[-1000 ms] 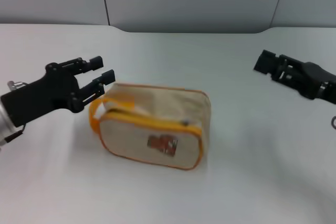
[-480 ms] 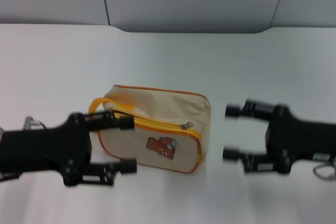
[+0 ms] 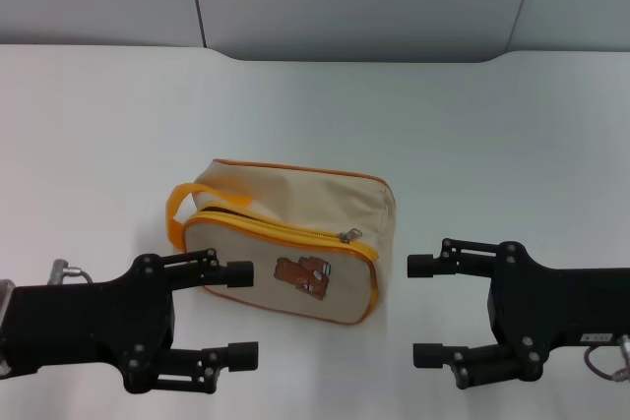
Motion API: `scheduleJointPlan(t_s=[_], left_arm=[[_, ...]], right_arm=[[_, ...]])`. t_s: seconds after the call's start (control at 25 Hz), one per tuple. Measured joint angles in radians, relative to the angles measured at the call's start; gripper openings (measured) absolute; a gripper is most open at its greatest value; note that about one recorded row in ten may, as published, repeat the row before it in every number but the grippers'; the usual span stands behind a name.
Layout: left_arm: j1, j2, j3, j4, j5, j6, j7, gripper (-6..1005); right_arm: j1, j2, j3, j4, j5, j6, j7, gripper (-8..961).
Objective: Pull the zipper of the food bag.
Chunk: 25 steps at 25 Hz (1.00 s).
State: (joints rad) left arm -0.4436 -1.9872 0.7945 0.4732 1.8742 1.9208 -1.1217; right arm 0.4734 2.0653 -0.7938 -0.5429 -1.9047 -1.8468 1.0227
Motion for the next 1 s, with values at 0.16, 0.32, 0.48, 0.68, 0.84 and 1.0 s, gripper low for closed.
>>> scheduleJointPlan(t_s=[0.16, 0.32, 0.48, 0.68, 0.84, 1.0], left_arm=[[0.008, 0.002, 0.0, 0.0, 0.0, 0.002, 0.014, 824], [0.013, 0.003, 0.0, 0.001, 0.0, 0.003, 0.019, 824], [0.013, 0.003, 0.002, 0.001, 0.0, 0.003, 0.019, 824], [0.013, 0.004, 0.002, 0.001, 0.0, 0.004, 0.019, 824], [0.013, 0.005, 0.002, 0.001, 0.0, 0.002, 0.019, 824], [0.013, 0.005, 0.002, 0.001, 0.0, 0.002, 0.019, 824]], right_arm=[[0.0, 0.0, 0.004, 0.0, 0.005, -0.009, -0.002, 831], [0.001, 0.0, 0.005, 0.0, 0.006, -0.009, -0.002, 831], [0.002, -0.001, 0.009, 0.0, 0.006, -0.009, -0.002, 831], [0.002, -0.001, 0.01, 0.0, 0.006, -0.009, -0.002, 831], [0.002, 0.004, 0.01, 0.0, 0.006, -0.009, -0.003, 831], [0.002, 0.007, 0.008, 0.0, 0.006, -0.009, -0.003, 831]])
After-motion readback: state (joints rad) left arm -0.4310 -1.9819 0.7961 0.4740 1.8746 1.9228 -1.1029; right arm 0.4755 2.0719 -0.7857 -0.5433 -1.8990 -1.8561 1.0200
